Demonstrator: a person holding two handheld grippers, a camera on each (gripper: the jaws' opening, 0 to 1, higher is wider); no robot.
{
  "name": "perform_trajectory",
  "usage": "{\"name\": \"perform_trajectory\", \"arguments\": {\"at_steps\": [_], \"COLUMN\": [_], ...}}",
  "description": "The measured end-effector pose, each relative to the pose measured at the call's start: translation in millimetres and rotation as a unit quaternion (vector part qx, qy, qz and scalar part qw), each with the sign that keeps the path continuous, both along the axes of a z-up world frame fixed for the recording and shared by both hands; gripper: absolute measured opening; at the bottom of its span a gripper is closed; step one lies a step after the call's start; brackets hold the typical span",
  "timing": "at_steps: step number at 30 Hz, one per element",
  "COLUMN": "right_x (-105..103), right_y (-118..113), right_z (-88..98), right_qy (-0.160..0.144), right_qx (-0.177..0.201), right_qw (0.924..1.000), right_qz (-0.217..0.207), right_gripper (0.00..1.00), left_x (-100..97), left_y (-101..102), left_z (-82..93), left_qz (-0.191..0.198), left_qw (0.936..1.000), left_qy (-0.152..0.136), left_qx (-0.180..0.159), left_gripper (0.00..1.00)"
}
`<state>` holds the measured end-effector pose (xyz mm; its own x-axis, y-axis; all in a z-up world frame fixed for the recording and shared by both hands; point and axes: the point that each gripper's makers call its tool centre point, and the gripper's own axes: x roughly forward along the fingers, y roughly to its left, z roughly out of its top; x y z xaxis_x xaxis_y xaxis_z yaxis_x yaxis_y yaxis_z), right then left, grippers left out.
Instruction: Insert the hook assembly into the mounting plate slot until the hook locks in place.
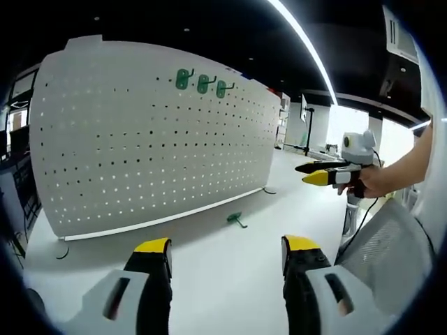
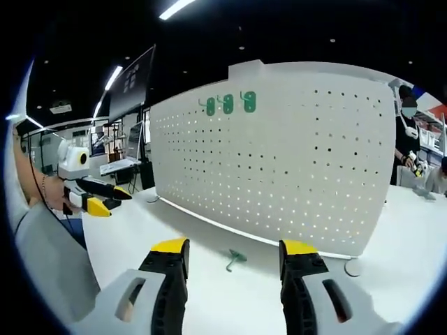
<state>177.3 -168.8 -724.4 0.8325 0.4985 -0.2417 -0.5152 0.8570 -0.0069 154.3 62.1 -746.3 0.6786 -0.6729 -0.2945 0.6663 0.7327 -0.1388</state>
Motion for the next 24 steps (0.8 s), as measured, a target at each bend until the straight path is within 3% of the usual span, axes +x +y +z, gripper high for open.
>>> {"name": "perform_trajectory", "arguments": {"at_steps": [11, 24], "right_x": [-15.7, -25.3], "right_y": [-3.8, -9.5], "right_z": [-20.7, -31.1], "right_qy": [0.042, 0.066], "right_qx": [-0.004, -0.005], "right_qw": [0.9991, 0.9978], "right_qz": [0.006, 0.002], "right_gripper": [0.52, 0.53], "left_x": [1.8, -2.4], "left_y": [7.7, 15.7], "left_z": [-2.7, -12.4], "left_qz": [0.003, 0.003], "left_qw": [1.0000, 0.9998], "left_qy": [0.004, 0.017], "left_qx": [0.005, 0.013], "left_gripper": [0.66, 0.66]}}
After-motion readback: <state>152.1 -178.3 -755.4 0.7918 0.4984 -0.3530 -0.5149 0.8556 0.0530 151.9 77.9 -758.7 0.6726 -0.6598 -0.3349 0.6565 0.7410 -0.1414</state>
